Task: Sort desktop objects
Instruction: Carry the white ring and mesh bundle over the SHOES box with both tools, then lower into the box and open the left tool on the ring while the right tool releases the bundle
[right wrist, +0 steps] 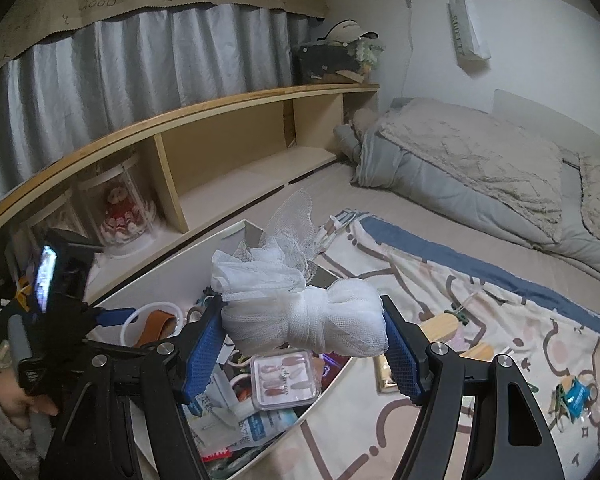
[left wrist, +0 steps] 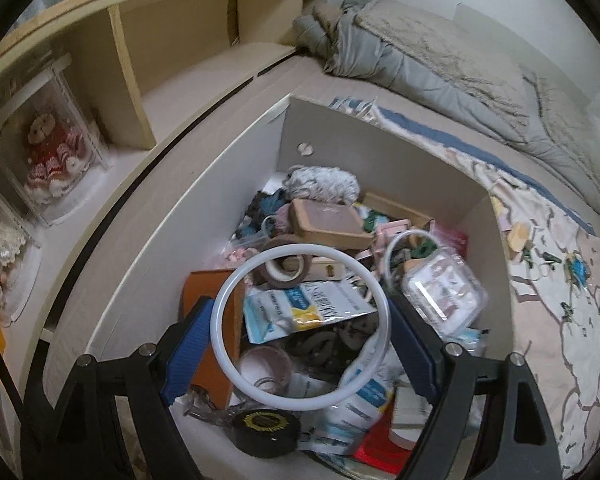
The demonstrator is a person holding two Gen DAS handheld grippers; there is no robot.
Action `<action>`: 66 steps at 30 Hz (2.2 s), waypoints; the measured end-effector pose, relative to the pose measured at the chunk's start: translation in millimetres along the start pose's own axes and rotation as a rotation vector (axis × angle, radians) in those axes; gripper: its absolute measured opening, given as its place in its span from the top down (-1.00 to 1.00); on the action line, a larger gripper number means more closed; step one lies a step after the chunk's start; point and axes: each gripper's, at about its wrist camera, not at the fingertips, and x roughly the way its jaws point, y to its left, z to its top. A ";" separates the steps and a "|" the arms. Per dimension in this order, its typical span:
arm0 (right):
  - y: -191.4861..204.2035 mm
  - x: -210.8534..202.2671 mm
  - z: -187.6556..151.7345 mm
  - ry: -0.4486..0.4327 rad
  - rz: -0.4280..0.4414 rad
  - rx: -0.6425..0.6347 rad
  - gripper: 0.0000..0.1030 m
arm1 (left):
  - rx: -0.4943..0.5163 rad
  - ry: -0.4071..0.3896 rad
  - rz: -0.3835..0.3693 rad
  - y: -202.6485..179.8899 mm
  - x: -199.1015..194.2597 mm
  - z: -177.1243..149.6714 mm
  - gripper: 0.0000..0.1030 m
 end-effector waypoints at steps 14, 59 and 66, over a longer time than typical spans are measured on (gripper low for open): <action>5.4 9.4 -4.7 0.022 0.010 -0.027 -0.43 | -0.023 0.085 0.037 18.0 22.8 -5.2 -0.67; 118.0 109.5 -47.6 0.323 0.212 0.043 -0.43 | -0.251 -0.260 -0.057 90.1 -103.6 18.0 -0.77; 134.2 117.3 -50.4 0.347 0.239 0.024 -0.43 | -0.326 -0.306 -0.047 111.1 -117.6 17.0 -0.77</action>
